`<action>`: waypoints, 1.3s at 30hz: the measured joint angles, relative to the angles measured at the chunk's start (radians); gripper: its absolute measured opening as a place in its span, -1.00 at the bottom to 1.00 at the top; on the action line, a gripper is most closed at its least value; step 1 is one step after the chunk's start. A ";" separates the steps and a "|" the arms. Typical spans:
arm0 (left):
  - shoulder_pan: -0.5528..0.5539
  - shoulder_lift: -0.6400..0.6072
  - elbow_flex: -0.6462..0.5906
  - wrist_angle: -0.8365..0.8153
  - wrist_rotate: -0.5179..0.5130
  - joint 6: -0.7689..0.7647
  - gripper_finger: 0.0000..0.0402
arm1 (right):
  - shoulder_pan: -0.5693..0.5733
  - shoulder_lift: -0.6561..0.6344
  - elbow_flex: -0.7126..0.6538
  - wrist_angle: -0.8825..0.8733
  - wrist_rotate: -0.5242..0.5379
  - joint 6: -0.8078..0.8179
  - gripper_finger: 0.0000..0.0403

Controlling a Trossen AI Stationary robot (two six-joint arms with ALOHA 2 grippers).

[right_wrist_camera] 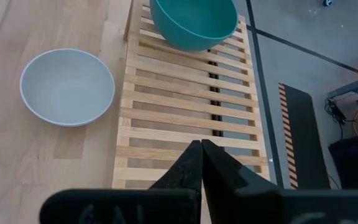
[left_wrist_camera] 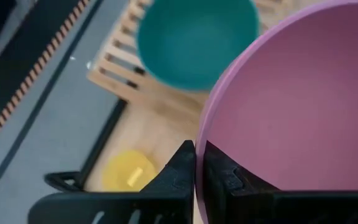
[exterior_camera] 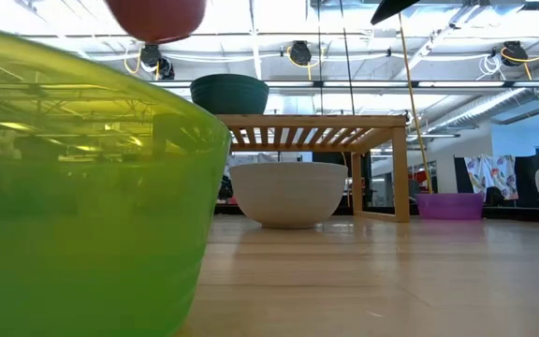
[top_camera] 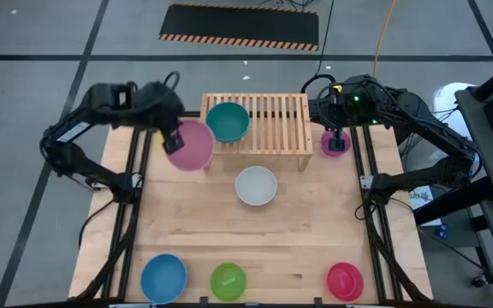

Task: Place and stack bowls onto a shelf
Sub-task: Stack the pink bowl on top of the green bowl on the shelf

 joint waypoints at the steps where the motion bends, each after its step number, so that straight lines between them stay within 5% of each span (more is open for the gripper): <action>1: 0.022 0.020 0.036 0.000 0.014 0.024 -0.95 | 0.000 0.000 0.000 0.000 0.000 0.000 -1.00; 14: 0.277 0.285 0.374 -0.014 0.259 0.175 -0.95 | 0.000 0.000 0.000 -0.020 -0.002 0.003 -1.00; 25: 0.419 0.423 0.398 -0.014 0.381 0.214 -0.95 | 0.000 0.000 0.000 -0.029 -0.003 0.003 -1.00; 39: 0.439 0.545 0.398 -0.014 0.441 0.309 -0.95 | 0.000 0.000 0.000 -0.037 -0.003 0.003 -1.00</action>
